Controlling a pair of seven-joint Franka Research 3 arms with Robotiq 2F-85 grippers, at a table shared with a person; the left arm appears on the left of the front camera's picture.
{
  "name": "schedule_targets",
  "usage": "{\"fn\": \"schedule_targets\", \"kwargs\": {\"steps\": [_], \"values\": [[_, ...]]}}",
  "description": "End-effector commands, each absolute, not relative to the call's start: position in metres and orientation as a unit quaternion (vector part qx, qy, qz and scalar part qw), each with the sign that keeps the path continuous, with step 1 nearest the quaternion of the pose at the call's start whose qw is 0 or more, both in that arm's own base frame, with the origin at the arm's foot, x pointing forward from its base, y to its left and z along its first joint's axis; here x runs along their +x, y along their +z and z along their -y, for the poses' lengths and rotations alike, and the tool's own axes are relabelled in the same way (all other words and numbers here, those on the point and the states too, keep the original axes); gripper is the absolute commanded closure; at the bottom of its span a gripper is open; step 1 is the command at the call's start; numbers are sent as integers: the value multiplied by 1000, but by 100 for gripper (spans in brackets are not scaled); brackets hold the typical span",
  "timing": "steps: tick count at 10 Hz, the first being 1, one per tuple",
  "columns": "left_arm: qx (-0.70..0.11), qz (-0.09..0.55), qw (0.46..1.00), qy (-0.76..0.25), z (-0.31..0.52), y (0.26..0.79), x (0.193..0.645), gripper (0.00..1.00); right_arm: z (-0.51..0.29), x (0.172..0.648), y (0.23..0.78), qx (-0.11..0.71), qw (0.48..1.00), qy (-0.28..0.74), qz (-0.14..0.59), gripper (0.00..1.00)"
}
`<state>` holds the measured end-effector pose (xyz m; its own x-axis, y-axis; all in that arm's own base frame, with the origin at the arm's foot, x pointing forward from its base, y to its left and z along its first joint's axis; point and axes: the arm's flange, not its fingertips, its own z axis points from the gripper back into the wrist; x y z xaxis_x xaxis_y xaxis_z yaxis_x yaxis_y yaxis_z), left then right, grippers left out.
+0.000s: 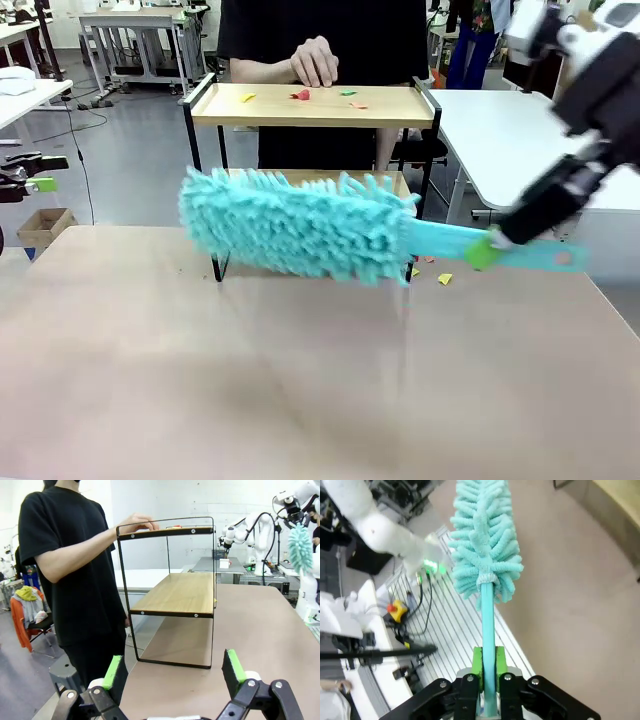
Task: Clean the shelf.
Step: Clean the specific section of the Shelf indicated by the human with the Duster.
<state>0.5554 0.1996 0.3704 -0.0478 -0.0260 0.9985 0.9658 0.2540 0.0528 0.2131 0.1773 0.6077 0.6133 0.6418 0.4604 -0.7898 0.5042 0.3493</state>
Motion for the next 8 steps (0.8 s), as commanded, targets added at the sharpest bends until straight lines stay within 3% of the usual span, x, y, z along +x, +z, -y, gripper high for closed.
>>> {"fn": "schedule_targets", "kwargs": {"steps": [1,6,8], "values": [[-413,569,551,-450,-199,374,554,0,-200,224,607,292,858,395,152,87],[-413,569,551,-450,-199,374,554,0,-185,218,606,272,858,413,137,87],[-413,569,551,-450,-199,374,554,0,-239,199,617,258,861,389,204,87]]}}
